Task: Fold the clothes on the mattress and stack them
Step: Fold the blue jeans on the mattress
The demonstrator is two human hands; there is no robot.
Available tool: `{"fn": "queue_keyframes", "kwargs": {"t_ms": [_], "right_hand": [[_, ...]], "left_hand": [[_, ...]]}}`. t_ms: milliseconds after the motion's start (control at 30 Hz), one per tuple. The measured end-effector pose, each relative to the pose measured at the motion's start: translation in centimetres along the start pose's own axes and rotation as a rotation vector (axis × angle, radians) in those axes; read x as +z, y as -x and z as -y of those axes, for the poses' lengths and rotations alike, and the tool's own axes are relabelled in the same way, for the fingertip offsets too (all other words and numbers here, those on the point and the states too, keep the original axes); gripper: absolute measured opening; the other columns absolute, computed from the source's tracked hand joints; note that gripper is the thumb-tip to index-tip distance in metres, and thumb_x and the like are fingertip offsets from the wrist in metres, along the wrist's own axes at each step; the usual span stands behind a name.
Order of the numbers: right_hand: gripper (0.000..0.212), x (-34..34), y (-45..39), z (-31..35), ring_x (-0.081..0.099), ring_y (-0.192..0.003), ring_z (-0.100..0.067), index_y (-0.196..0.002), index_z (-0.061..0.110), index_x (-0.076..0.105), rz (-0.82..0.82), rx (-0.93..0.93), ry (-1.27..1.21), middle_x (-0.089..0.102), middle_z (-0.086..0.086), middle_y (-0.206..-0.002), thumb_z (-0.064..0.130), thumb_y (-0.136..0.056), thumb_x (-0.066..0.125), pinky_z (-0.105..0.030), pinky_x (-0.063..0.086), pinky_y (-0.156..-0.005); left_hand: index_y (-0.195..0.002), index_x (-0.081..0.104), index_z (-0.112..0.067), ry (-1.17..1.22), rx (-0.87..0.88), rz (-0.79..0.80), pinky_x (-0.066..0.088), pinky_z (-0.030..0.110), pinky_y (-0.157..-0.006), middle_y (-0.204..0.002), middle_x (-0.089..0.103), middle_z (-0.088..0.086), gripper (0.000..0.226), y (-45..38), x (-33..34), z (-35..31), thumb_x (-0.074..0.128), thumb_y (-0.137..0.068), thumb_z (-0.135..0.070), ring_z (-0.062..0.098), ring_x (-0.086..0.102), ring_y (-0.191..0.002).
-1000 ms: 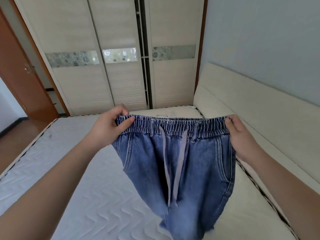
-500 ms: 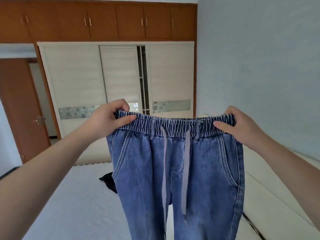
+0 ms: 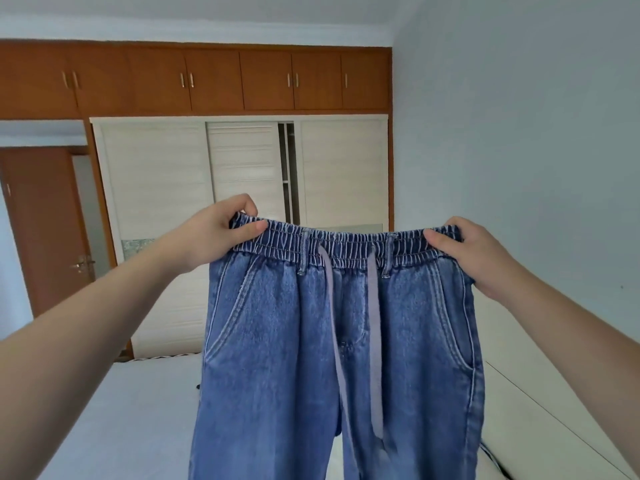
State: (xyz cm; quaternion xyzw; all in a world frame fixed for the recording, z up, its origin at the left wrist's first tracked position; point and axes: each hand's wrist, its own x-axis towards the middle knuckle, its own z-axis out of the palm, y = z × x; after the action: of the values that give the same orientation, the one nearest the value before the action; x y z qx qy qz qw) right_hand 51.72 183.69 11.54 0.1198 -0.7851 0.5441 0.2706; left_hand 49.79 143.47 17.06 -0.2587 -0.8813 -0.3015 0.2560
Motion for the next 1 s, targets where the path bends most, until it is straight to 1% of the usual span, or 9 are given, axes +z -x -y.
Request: {"fn": "queue_keyframes", "kwargs": {"t_ms": [33,167,333,567,633,700,767,867,1000], "right_hand": [[0.04,0.3,0.2,-0.3,0.068,-0.074,-0.019,-0.082,0.021,0.059,0.024,0.043,-0.066,0.072,0.0,-0.08,0.056,-0.071,0.074,-0.034,0.049,-0.07],[0.038,1.3,1.2,-1.5,0.072,-0.072,-0.017,-0.084,0.017,0.065,0.071,0.202,-0.278,0.075,-0.005,-0.084,0.047,-0.067,0.081,-0.029,0.053,-0.06],[0.025,3.9,2.5,-2.3,0.074,-0.074,-0.025,-0.101,0.008,0.065,-0.013,0.348,-0.435,0.076,-0.011,-0.087,0.026,-0.086,0.074,-0.032,0.056,-0.059],[0.022,8.4,4.9,-1.3,0.071,-0.089,-0.024,-0.099,0.014,0.065,-0.143,0.263,-0.423,0.075,-0.004,-0.093,0.031,-0.087,0.072,-0.043,0.057,-0.083],[0.018,9.6,5.7,-0.5,0.069,-0.087,-0.013,-0.094,0.021,0.062,-0.158,0.167,-0.332,0.073,0.003,-0.089,0.037,-0.088,0.069,-0.035,0.055,-0.077],[0.02,10.7,6.5,0.4,0.06,-0.068,0.001,-0.085,0.025,0.055,-0.168,0.034,-0.154,0.065,0.008,-0.078,0.042,-0.089,0.065,-0.019,0.045,-0.061],[0.024,11.9,7.2,1.0,0.055,-0.059,-0.004,-0.085,0.025,0.051,-0.146,-0.077,-0.024,0.062,0.006,-0.073,0.045,-0.09,0.062,-0.019,0.041,-0.051],[0.024,13.3,7.8,1.1,0.059,-0.07,-0.014,-0.094,0.023,0.05,-0.122,-0.13,0.004,0.065,-0.001,-0.078,0.045,-0.092,0.061,-0.025,0.044,-0.059],[0.019,13.9,8.6,0.5,0.059,-0.08,-0.005,-0.102,0.027,0.049,-0.12,-0.081,-0.039,0.064,0.009,-0.085,0.041,-0.094,0.059,-0.011,0.042,-0.063]], "left_hand": [[-0.089,0.05,-0.029,0.091,-0.04,0.033,0.029,0.022,-0.048,-0.057,0.04,0.001,0.044,0.5,0.4,0.1,0.059,-0.076,-0.069,0.016,0.032,-0.048],[-0.085,0.051,-0.017,0.511,-0.24,0.093,0.036,0.048,-0.064,-0.082,0.053,0.017,0.043,2.4,2.5,0.3,0.073,-0.075,-0.052,0.031,0.045,-0.069],[-0.075,0.055,-0.016,0.781,-0.404,-0.064,0.054,0.036,-0.053,-0.07,0.066,0.013,0.022,4.2,6.2,-0.5,0.074,-0.084,-0.022,0.025,0.065,-0.057],[-0.076,0.054,-0.019,0.634,-0.406,-0.386,0.055,0.06,-0.066,-0.08,0.071,0.019,0.023,6.3,10.4,-3.3,0.071,-0.085,-0.031,0.041,0.069,-0.072],[-0.079,0.053,-0.019,0.545,-0.341,-0.433,0.054,0.055,-0.061,-0.078,0.068,0.022,0.023,6.5,11.3,-4.5,0.07,-0.086,-0.033,0.039,0.066,-0.065],[-0.079,0.051,-0.019,0.438,-0.263,-0.459,0.049,0.041,-0.054,-0.071,0.063,0.021,0.024,6.5,12.1,-5.4,0.068,-0.087,-0.034,0.03,0.056,-0.056],[-0.078,0.049,-0.024,0.329,-0.193,-0.482,0.035,0.022,-0.046,-0.055,0.05,0.006,0.023,6.4,13.1,-6.2,0.068,-0.088,-0.033,0.008,0.041,-0.044],[-0.075,0.044,-0.03,0.237,-0.137,-0.52,0.027,0.014,-0.039,-0.05,0.039,-0.01,0.028,6.5,14.6,-7.1,0.067,-0.09,-0.029,0.005,0.039,-0.04],[-0.078,0.045,-0.023,0.143,-0.103,-0.552,0.029,0.013,-0.038,-0.047,0.04,-0.012,0.025,6.5,15.8,-7.1,0.066,-0.092,-0.025,0.0,0.045,-0.041]]}}
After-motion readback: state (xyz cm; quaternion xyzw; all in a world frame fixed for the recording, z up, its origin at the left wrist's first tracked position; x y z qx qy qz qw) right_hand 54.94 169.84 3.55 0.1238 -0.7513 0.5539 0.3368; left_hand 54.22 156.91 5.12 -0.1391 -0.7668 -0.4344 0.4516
